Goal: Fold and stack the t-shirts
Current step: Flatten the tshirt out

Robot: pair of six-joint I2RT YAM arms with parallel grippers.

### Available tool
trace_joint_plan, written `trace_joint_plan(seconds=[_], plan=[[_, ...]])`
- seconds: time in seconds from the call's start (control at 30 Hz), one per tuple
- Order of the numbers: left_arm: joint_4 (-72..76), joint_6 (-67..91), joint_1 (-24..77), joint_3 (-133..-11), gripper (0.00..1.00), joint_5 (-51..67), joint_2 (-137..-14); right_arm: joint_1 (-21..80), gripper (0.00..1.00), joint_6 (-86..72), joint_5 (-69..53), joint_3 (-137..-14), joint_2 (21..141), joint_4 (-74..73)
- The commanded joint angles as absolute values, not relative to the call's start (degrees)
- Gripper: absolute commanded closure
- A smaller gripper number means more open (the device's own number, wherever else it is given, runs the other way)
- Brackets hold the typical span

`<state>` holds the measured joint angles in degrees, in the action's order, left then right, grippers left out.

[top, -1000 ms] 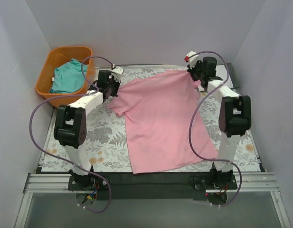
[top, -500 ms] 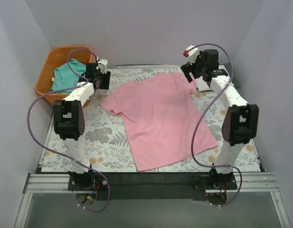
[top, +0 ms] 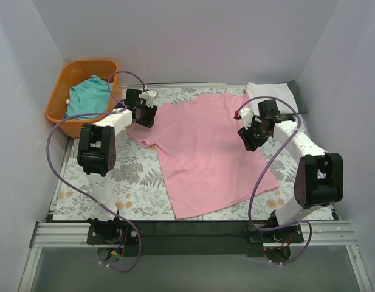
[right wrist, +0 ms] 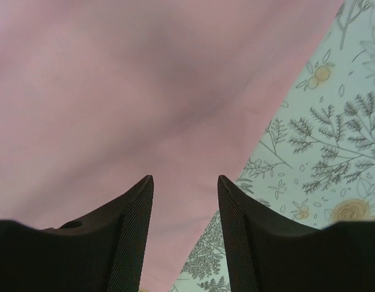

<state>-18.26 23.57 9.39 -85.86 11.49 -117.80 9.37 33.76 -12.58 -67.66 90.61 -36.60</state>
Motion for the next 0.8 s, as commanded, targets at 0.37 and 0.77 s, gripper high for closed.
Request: trace_joint_plan(seconds=[0.37, 0.77], plan=[[-28.37, 11.51, 8.79, -65.23, 0.67, 1.23, -104.43, 9.05, 0.66, 37.88, 2.54, -72.49, 109.85, -34.72], [-52.74, 3.85, 10.2, -58.34, 0.6, 22.58, -76.91, 10.1, 0.57, 42.01, 3.52, -116.63, 132.11, -35.07]])
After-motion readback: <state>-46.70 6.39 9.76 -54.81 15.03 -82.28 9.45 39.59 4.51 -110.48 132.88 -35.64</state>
